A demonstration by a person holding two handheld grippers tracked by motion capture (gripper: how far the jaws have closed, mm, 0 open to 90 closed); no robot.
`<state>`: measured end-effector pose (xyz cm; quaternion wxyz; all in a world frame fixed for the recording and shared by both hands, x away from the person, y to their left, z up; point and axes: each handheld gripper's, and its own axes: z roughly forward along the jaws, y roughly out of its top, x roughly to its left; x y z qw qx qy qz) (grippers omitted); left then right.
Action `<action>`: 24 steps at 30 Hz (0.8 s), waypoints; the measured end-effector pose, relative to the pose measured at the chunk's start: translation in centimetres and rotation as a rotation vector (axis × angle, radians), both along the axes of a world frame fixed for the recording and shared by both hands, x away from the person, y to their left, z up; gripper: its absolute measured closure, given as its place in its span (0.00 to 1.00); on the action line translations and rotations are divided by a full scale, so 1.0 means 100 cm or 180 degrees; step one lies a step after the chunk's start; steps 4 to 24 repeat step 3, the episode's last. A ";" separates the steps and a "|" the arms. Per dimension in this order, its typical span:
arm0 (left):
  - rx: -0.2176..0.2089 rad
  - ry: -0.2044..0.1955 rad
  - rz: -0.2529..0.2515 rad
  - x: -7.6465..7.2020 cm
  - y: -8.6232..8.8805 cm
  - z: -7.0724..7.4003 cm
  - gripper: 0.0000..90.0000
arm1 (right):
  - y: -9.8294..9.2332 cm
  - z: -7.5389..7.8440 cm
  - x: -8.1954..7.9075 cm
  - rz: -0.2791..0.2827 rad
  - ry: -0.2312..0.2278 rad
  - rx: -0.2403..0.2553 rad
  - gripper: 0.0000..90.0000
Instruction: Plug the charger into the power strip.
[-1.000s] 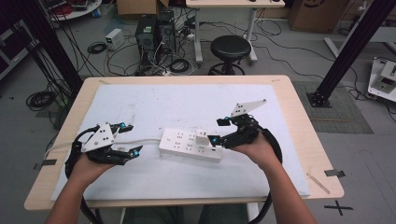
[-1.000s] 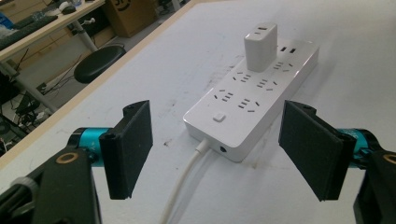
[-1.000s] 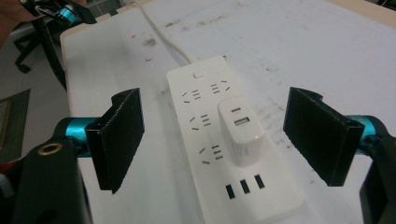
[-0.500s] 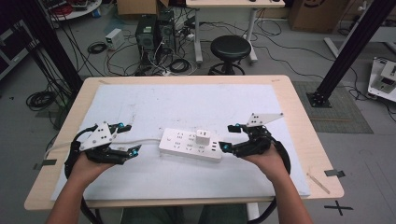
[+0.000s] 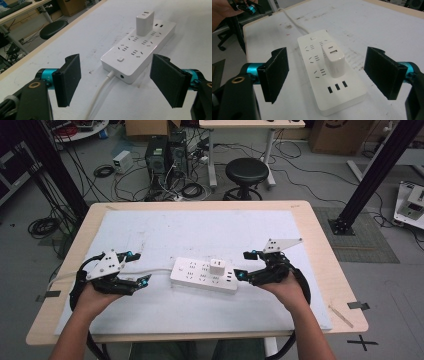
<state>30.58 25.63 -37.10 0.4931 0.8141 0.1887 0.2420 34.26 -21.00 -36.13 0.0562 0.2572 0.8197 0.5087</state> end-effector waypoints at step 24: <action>-0.0009 0.0001 0.0005 0.000 -0.001 -0.001 0.28 | 0.000 0.001 0.000 -0.0003 0.0002 -0.0020 0.23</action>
